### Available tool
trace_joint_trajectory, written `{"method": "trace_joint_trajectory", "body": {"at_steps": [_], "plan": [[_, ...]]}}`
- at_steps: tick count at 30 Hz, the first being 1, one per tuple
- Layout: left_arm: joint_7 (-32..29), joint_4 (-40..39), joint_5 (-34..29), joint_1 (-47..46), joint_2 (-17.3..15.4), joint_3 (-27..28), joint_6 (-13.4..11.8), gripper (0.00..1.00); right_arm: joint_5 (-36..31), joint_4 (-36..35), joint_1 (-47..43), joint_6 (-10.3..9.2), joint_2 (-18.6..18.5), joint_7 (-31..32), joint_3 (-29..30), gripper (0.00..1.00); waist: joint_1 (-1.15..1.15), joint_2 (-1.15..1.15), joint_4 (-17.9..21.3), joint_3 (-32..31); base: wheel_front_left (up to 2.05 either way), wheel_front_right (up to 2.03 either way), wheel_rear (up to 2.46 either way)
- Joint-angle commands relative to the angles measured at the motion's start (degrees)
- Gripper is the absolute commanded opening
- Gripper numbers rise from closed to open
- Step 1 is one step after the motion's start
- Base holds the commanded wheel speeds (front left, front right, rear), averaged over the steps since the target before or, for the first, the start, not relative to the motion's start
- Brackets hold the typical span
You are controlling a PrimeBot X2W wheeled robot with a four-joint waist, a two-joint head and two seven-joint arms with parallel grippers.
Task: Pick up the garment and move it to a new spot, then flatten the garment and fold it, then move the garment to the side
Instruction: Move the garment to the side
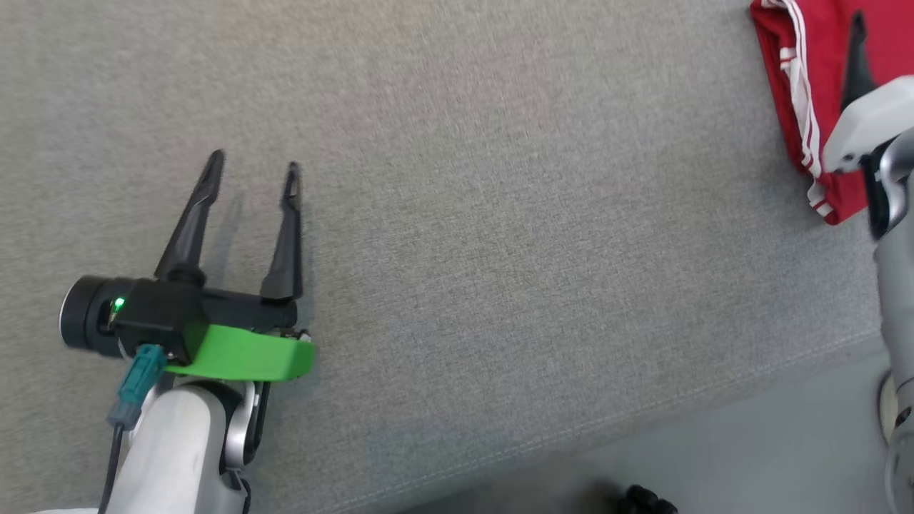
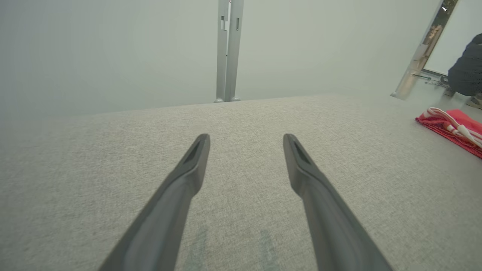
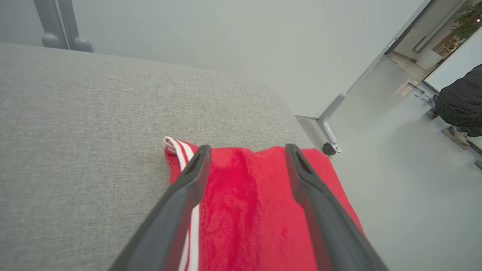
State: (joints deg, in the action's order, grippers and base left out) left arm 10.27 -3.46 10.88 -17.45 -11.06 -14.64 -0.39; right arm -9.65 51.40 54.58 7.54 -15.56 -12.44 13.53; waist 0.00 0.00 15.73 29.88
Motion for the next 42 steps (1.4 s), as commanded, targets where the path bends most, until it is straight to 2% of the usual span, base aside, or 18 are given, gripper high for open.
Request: {"method": "trace_joint_trajectory", "body": {"at_steps": [1,7,13,22,28,35,38,42], "plan": [[0.8,1.1,1.2,1.3,0.9,0.9,-1.0,1.00,1.9,-0.4,-2.1,-0.11,0.4,-0.5,-1.0,1.00,0.00,0.00,-4.1,-7.6,0.00,0.00,0.00],[2.8,6.3,4.4,3.6,3.1,4.1,-3.5,1.00,11.5,-3.4,-9.2,-0.10,2.1,-1.4,-5.1,1.00,0.00,0.00,-7.4,-15.1,0.00,0.00,0.00],[3.9,9.1,6.1,5.9,4.5,5.4,-4.7,1.00,18.4,-8.0,-16.2,-0.10,3.2,-1.5,-6.1,1.00,0.00,0.00,-10.0,-20.2,0.00,0.00,0.00],[4.6,15.2,5.5,10.3,3.5,5.7,-5.0,1.00,22.8,-19.9,-28.9,-0.09,8.9,1.4,-4.0,1.00,0.00,0.00,-12.5,-27.5,0.00,0.00,0.00],[4.9,13.9,5.9,12.5,3.3,7.4,-1.9,1.00,24.3,-26.1,-35.0,-0.09,12.0,3.4,-6.2,1.00,0.00,0.00,-13.2,-29.0,0.00,0.00,0.00],[4.9,12.4,3.0,15.7,3.3,10.0,0.4,1.00,30.4,-28.8,-40.3,-0.07,12.6,1.7,-10.9,1.00,0.00,0.00,-14.0,-29.8,0.00,0.00,0.00],[4.9,12.4,1.1,17.0,3.0,10.0,1.6,1.00,30.6,-28.6,-42.2,-0.07,12.6,0.2,-13.1,1.00,0.00,0.00,-14.5,-30.0,0.00,0.00,0.00],[4.9,13.6,0.2,18.3,3.5,10.6,2.5,1.00,27.5,-27.7,-44.5,-0.07,12.5,-1.0,-13.1,1.00,0.00,0.00,-15.1,-30.4,0.00,0.00,0.00]]}}
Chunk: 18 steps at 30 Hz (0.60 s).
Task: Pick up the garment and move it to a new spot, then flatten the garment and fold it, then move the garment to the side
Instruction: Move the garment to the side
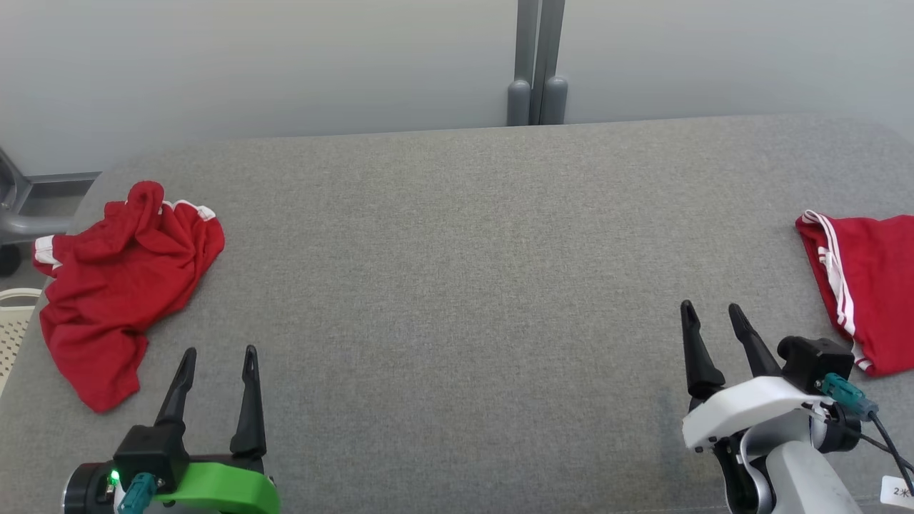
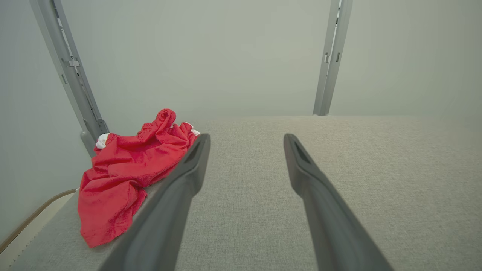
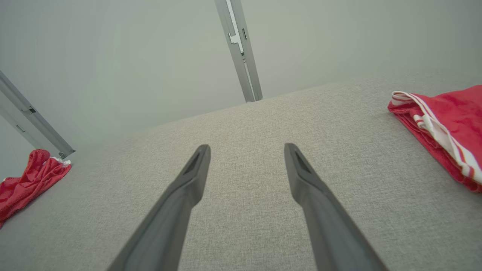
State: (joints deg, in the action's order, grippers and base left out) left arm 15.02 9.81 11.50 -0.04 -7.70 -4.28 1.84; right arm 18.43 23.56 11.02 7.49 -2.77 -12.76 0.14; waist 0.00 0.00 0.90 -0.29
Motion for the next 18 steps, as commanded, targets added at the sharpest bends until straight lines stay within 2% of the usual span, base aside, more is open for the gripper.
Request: {"method": "trace_joint_trajectory", "body": {"at_steps": [1,7,14,18], "plan": [[0.2,0.7,-0.5,1.2,0.3,0.3,0.4,1.00,-1.4,0.2,-1.4,-0.01,-0.2,-0.8,0.3,1.00,0.00,0.00,-0.4,-0.3,0.00,0.00,0.00],[0.2,3.2,-0.2,2.3,1.1,1.6,0.8,1.00,-4.8,0.5,-3.4,-0.01,-0.2,-1.5,-1.1,1.00,0.00,0.00,-0.5,-0.7,0.00,0.00,0.00],[0.2,5.0,-1.1,3.4,1.7,2.2,-0.4,1.00,-10.4,0.1,-4.5,-0.01,-0.2,-1.4,-1.3,1.00,0.00,0.00,0.0,-1.5,0.00,0.00,0.00],[0.2,5.9,-0.8,3.4,2.0,2.8,-0.3,1.00,-10.4,-0.4,-5.3,-0.01,-0.2,-1.3,-1.5,1.00,0.00,0.00,0.4,-1.8,0.00,0.00,0.00]]}}
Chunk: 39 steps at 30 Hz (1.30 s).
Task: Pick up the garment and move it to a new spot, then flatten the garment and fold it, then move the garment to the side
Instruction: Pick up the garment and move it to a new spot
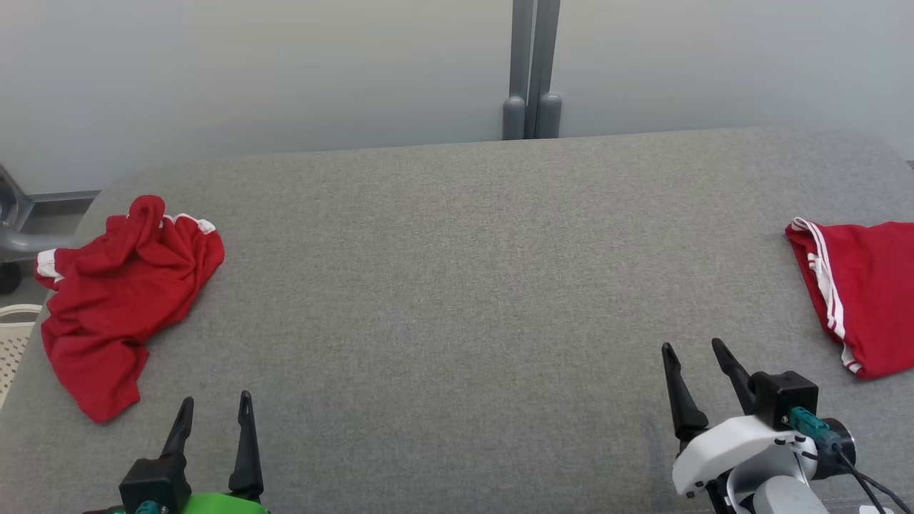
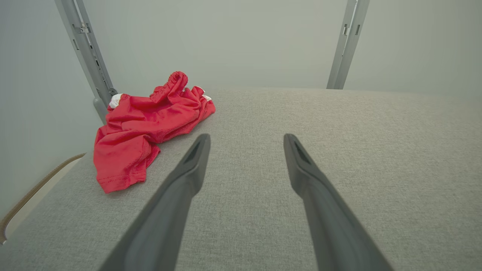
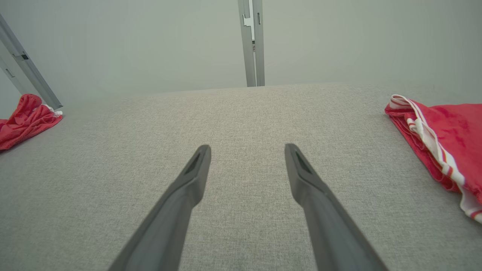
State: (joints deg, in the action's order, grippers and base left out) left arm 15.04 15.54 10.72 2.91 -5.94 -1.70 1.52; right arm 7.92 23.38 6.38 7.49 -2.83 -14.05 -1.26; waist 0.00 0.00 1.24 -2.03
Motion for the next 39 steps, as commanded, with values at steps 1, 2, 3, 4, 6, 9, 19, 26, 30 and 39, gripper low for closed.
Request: {"method": "trace_joint_trajectory", "body": {"at_steps": [1,2,3,4,6,9,19,26,30,39], "plan": [[0.2,0.2,0.0,0.5,0.3,0.2,0.0,1.00,0.4,-0.3,-0.6,-0.01,-0.1,0.0,-0.2,1.00,0.00,0.00,0.2,-0.1,0.00,0.00,0.00],[0.2,0.1,0.1,0.5,0.4,0.3,0.0,1.00,0.6,-0.3,-0.6,-0.01,-0.1,0.0,-0.3,1.00,0.00,0.00,0.2,-0.1,0.00,0.00,0.00],[0.2,0.1,0.1,0.6,0.4,0.3,-0.1,1.00,0.9,-0.3,-0.7,-0.01,-0.1,0.0,-0.4,1.00,0.00,0.00,0.3,-0.1,0.00,0.00,0.00],[0.2,0.0,0.1,0.6,0.5,0.3,-0.1,1.00,0.9,-0.2,-0.7,-0.01,-0.1,0.0,-0.4,1.00,0.00,0.00,0.3,-0.1,0.00,0.00,0.00],[0.2,-0.2,0.4,0.8,0.7,0.4,-0.4,1.00,1.6,0.0,-0.8,-0.01,-0.1,0.1,-0.6,1.00,0.00,0.00,0.5,-0.1,0.00,0.00,0.00],[0.2,-0.3,1.0,1.0,0.9,0.5,-0.2,1.00,2.1,0.2,-0.8,-0.01,-0.1,0.1,-0.8,1.00,0.00,0.00,0.6,0.0,0.00,0.00,0.00],[0.2,0.1,1.1,0.3,1.0,0.5,0.4,1.00,2.5,0.4,-0.6,-0.01,-0.1,-0.1,-1.0,1.00,0.00,0.00,0.4,0.4,0.00,0.00,0.00],[0.2,0.3,1.0,0.0,0.4,0.8,0.6,1.00,2.1,0.0,-1.1,-0.01,-0.1,0.2,-0.7,1.00,0.00,0.00,-1.0,0.6,0.00,0.00,0.00],[0.2,0.5,0.6,-0.1,0.3,0.7,0.5,1.00,2.2,-0.3,-1.2,-0.01,-0.1,0.2,-0.8,1.00,0.00,0.00,-2.9,0.7,0.00,0.00,0.00],[0.2,1.3,0.5,0.3,-0.1,0.8,0.6,1.00,3.0,0.1,-1.5,-0.01,-0.1,0.3,-1.5,1.00,0.00,0.00,-8.1,0.0,0.00,0.00,0.00]]}}
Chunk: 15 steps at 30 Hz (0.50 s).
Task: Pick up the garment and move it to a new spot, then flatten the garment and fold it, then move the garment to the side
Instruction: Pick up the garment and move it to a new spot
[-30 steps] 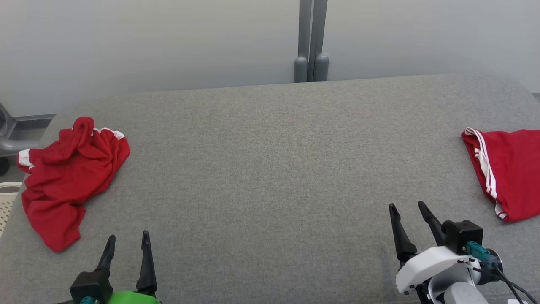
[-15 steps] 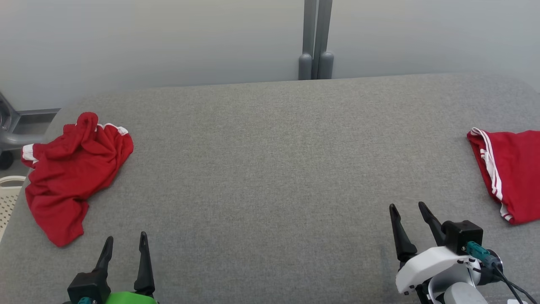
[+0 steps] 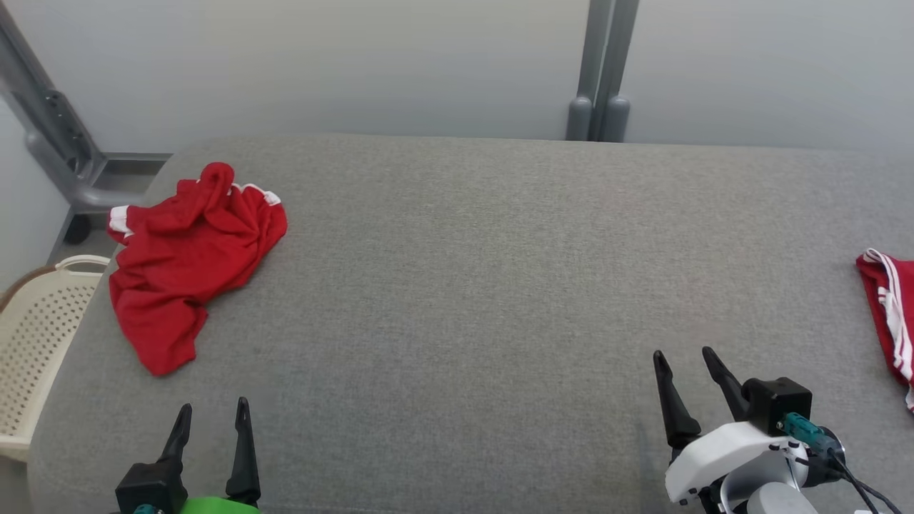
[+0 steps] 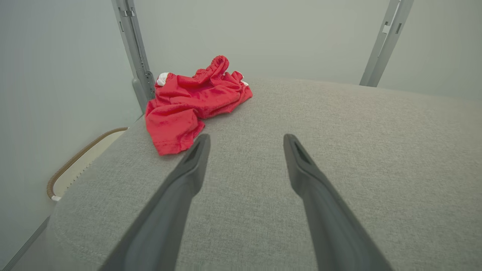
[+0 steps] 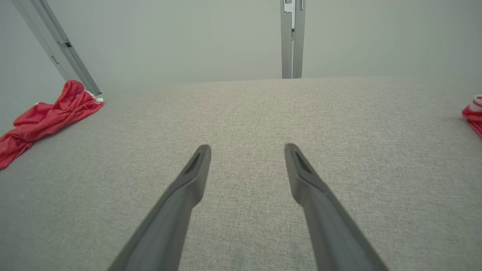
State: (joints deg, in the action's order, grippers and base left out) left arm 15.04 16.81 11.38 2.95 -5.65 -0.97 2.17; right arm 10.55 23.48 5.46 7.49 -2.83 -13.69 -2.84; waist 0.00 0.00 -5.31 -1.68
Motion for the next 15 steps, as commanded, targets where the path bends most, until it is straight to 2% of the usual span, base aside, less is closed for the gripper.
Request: {"method": "trace_joint_trajectory", "body": {"at_steps": [1,15], "plan": [[0.2,0.1,-0.2,0.5,-0.3,0.1,-0.1,1.00,0.5,0.0,-0.6,-0.01,-0.1,-0.1,-0.2,1.00,0.00,0.00,-2.2,-0.4,0.00,0.00,0.00],[-0.5,-0.5,-0.2,1.9,-1.7,-0.4,-0.7,1.00,1.6,1.2,-1.0,-0.01,-0.1,-0.7,-2.1,1.00,0.00,0.00,-11.7,-2.5,0.00,0.00,0.00]]}}
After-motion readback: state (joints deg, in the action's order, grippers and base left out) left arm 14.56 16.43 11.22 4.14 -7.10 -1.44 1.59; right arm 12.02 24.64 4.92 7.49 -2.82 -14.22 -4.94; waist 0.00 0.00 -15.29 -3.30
